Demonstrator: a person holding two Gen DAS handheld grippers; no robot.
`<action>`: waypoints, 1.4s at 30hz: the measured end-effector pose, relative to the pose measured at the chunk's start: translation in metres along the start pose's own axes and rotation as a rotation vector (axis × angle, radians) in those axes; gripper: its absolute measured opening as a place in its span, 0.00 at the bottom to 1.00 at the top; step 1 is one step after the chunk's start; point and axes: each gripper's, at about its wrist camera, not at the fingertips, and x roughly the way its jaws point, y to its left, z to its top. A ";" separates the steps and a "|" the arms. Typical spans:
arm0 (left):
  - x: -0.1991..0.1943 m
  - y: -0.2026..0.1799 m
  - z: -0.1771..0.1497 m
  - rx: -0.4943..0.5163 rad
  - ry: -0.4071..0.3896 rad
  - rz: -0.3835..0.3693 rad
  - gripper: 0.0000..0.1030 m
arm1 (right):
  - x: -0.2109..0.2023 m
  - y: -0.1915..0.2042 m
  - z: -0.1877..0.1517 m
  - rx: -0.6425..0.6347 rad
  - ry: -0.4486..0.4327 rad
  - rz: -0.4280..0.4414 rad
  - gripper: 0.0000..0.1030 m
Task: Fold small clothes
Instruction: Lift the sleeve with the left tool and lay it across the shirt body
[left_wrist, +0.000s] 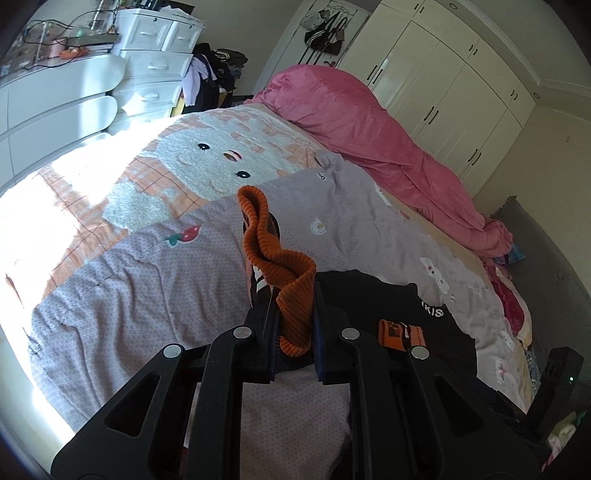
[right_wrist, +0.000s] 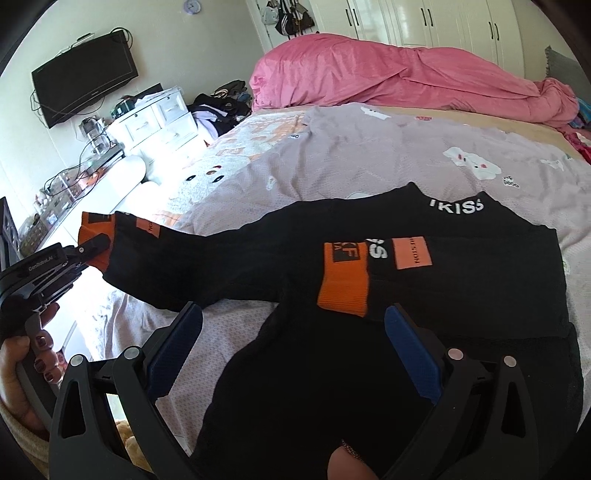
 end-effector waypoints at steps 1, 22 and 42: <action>0.001 -0.003 -0.001 0.006 0.002 -0.006 0.07 | -0.003 -0.004 0.000 0.006 -0.006 -0.009 0.96; 0.023 -0.090 -0.025 0.150 0.071 -0.124 0.07 | -0.045 -0.087 -0.003 0.161 -0.082 -0.099 0.96; 0.053 -0.151 -0.069 0.256 0.187 -0.199 0.07 | -0.073 -0.142 -0.020 0.256 -0.115 -0.176 0.96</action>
